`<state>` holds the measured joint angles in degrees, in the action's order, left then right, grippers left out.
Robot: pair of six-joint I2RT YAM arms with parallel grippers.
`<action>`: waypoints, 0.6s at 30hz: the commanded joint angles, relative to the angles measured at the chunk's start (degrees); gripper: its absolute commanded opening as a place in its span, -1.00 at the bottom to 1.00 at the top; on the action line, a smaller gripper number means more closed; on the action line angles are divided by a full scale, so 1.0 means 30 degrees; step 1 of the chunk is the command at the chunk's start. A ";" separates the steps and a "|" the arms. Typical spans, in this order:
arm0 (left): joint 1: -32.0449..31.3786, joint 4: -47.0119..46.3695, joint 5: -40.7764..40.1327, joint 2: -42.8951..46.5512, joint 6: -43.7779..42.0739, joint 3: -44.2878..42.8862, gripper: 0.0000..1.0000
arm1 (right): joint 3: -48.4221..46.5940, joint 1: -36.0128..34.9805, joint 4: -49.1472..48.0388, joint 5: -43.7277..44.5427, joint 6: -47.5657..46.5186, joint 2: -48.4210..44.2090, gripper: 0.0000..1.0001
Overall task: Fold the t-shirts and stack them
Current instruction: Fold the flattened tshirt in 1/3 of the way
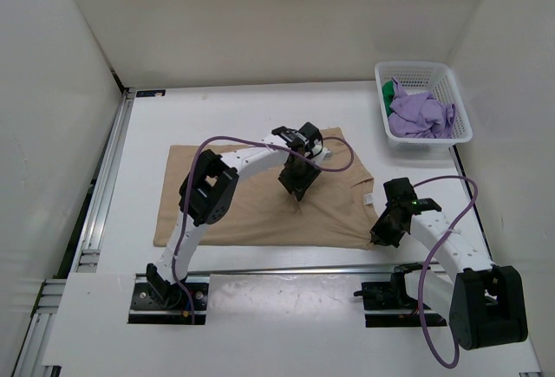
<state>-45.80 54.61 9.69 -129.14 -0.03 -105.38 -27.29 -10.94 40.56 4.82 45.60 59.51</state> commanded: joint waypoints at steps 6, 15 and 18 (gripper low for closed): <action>0.0150 0.0427 -0.1383 0.2580 0.0011 -0.0263 0.33 | 0.0045 0.0102 0.0573 0.1030 -0.0465 0.0087 -0.98; 0.7374 0.1484 -0.4105 1.3732 0.0011 0.9891 0.61 | -0.0132 0.0102 0.0573 0.0856 -0.0641 -0.0089 -0.92; 1.2471 0.1660 -0.5129 1.6233 0.0011 1.4491 0.61 | -0.0132 0.0277 0.0573 0.0854 -0.0641 -0.0089 -0.92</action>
<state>-18.13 55.40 0.62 -85.71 -0.01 -71.59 -27.31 -10.68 40.51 4.80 44.71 59.44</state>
